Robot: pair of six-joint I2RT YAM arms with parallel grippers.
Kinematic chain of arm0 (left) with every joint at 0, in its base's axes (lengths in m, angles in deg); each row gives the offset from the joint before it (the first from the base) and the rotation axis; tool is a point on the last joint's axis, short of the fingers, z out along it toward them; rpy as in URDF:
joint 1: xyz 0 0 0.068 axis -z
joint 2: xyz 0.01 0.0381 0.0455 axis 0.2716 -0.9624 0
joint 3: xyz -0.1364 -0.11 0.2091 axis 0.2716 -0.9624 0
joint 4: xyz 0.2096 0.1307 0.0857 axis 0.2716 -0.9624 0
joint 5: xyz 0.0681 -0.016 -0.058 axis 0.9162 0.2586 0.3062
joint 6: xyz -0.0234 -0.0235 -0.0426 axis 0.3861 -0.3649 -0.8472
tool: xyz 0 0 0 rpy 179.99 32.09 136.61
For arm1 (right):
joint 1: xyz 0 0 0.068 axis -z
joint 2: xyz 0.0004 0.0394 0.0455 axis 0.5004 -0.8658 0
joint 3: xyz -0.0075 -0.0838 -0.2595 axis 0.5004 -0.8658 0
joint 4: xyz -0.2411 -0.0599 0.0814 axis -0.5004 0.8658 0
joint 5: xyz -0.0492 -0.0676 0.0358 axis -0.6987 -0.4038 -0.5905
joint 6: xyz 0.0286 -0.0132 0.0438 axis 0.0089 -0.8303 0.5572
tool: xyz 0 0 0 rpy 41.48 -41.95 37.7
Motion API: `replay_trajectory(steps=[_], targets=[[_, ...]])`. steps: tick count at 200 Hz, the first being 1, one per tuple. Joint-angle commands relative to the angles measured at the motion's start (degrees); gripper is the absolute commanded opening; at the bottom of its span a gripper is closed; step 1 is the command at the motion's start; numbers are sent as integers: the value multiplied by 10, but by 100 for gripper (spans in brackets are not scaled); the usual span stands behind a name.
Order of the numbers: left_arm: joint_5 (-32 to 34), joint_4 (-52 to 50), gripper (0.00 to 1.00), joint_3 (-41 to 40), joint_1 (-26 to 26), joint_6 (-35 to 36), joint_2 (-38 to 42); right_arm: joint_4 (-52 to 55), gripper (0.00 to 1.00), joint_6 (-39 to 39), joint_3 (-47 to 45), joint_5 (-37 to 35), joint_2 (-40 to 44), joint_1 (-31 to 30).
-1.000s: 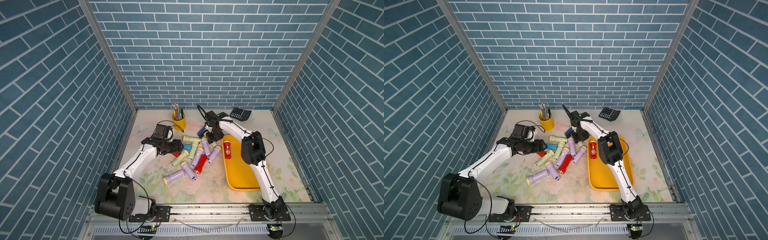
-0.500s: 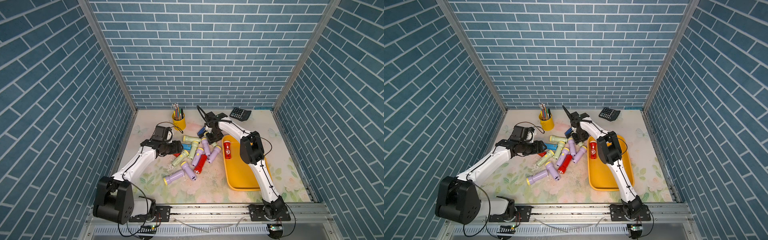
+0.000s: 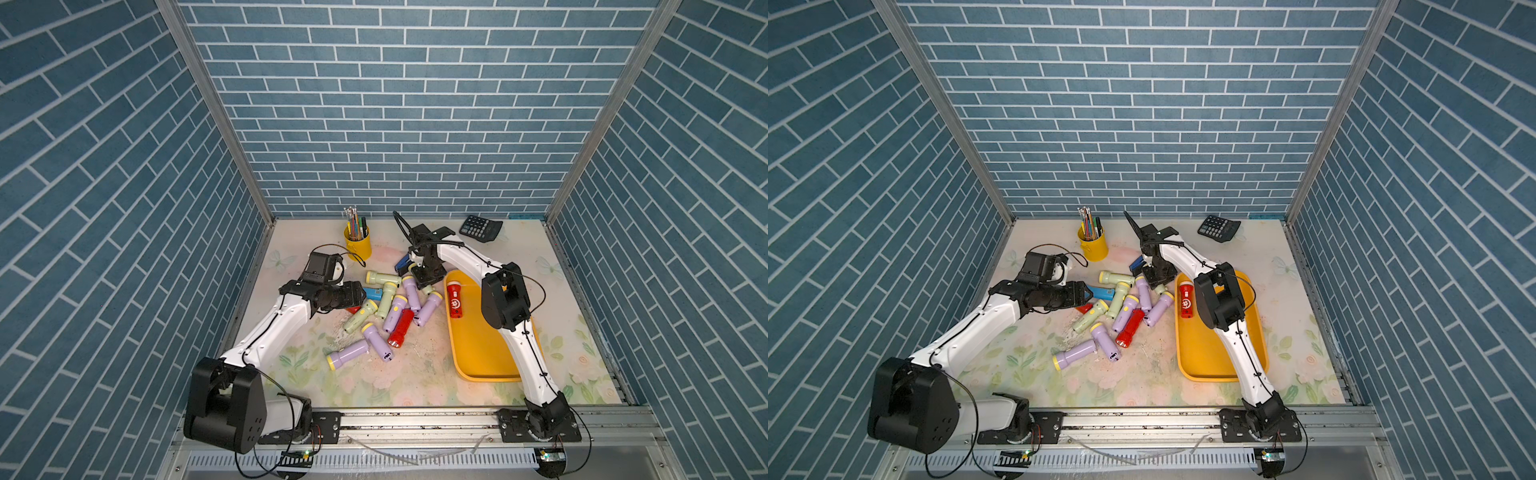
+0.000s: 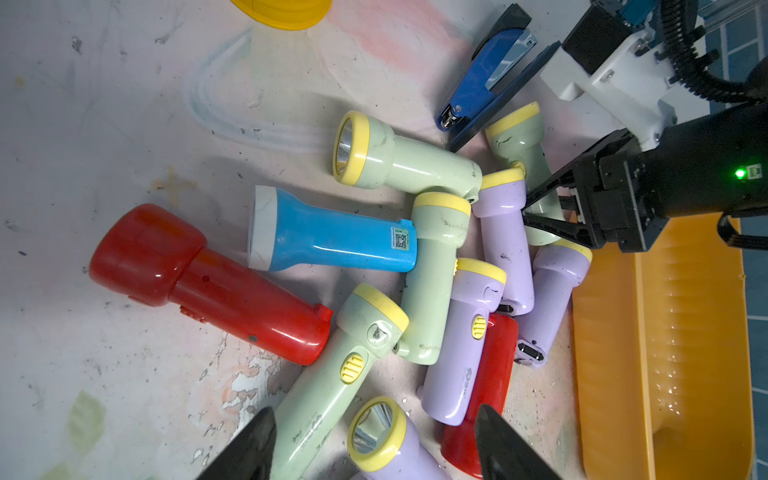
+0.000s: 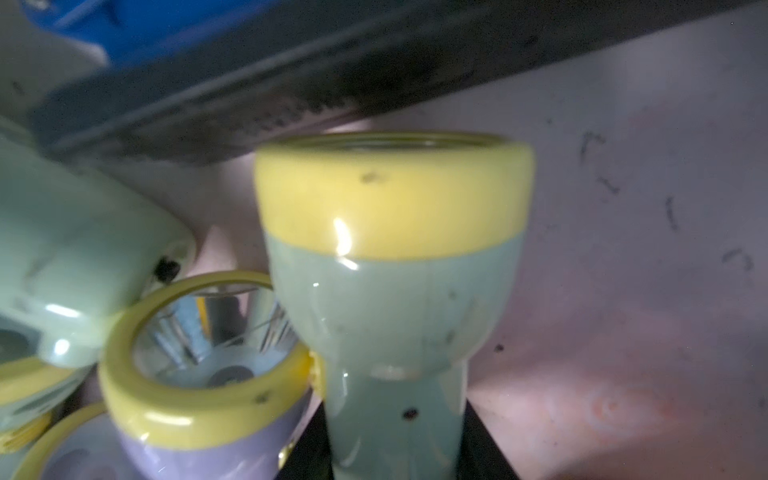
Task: Put the flashlights into the storage boxes
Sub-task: Pick up the flashlight from the center of the board.
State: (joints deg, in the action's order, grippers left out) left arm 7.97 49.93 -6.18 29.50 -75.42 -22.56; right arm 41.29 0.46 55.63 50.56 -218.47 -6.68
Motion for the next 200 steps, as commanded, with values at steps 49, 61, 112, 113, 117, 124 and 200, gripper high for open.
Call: replay_trajectory(steps=[49, 61, 112, 113, 117, 124, 200], targets=[[8, -8, 76, 4, -3, 18, 11, -50, 37, 56, -91, 26, 126, -4], [7, -9, 76, 7, -3, 18, 12, -58, 37, 65, -106, 28, 147, -4], [4, -2, 75, 17, 0, 14, 12, -104, 37, 93, -184, 32, 225, -4], [4, -2, 75, 17, 1, 14, 11, -105, 37, 93, -186, 32, 226, -4], [4, -2, 75, 19, 2, 14, 10, -107, 37, 95, -192, 31, 232, -4], [4, -2, 75, 22, 5, 15, 9, -111, 37, 98, -201, 30, 242, -4], [28, -2, 74, 67, 50, 15, -3, -120, 36, 109, -276, 38, 347, 11]])
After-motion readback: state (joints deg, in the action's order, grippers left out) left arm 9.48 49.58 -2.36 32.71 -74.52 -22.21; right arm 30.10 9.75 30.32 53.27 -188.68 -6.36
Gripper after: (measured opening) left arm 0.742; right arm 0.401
